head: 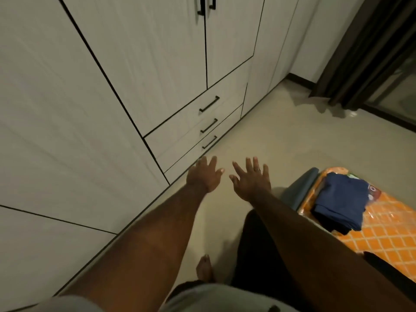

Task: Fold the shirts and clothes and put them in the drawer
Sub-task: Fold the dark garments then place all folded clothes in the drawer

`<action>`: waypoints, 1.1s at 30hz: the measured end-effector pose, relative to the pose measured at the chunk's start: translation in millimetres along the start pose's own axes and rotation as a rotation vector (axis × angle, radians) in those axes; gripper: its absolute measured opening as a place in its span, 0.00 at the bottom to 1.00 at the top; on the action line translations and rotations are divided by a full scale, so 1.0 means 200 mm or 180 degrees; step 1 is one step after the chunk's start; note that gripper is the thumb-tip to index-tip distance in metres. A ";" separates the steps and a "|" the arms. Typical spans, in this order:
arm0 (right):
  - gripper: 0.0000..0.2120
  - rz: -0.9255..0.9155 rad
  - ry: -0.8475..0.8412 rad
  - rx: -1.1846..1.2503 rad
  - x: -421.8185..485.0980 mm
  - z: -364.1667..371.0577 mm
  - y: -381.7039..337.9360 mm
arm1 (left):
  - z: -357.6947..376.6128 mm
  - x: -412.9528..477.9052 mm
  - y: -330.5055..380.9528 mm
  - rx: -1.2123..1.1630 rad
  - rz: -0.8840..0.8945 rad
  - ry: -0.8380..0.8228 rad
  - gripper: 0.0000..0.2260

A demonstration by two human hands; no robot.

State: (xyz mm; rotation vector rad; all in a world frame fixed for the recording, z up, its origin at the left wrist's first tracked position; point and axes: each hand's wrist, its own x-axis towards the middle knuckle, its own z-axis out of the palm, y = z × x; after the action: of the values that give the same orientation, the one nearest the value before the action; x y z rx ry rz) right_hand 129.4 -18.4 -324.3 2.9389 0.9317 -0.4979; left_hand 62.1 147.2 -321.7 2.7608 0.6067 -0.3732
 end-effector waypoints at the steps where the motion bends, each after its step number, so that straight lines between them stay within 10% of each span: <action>1: 0.30 0.0035 0.0060 0.0038 0.01 -0.02 -0.03 | -0.03 -0.02 -0.03 -0.0010 -0.0015 0.0030 0.29; 33: 0.30 -0.0665 -0.0231 0.0011 1.56 -0.37 0.03 | -0.39 1.23 -0.07 -0.0436 -0.0927 -0.0502 0.29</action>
State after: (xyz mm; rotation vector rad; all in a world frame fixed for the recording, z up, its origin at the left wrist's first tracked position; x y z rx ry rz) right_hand 394.9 158.8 -349.6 2.8193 1.2365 -0.6086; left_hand 285.8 275.8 -329.2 2.4868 0.9572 -0.5832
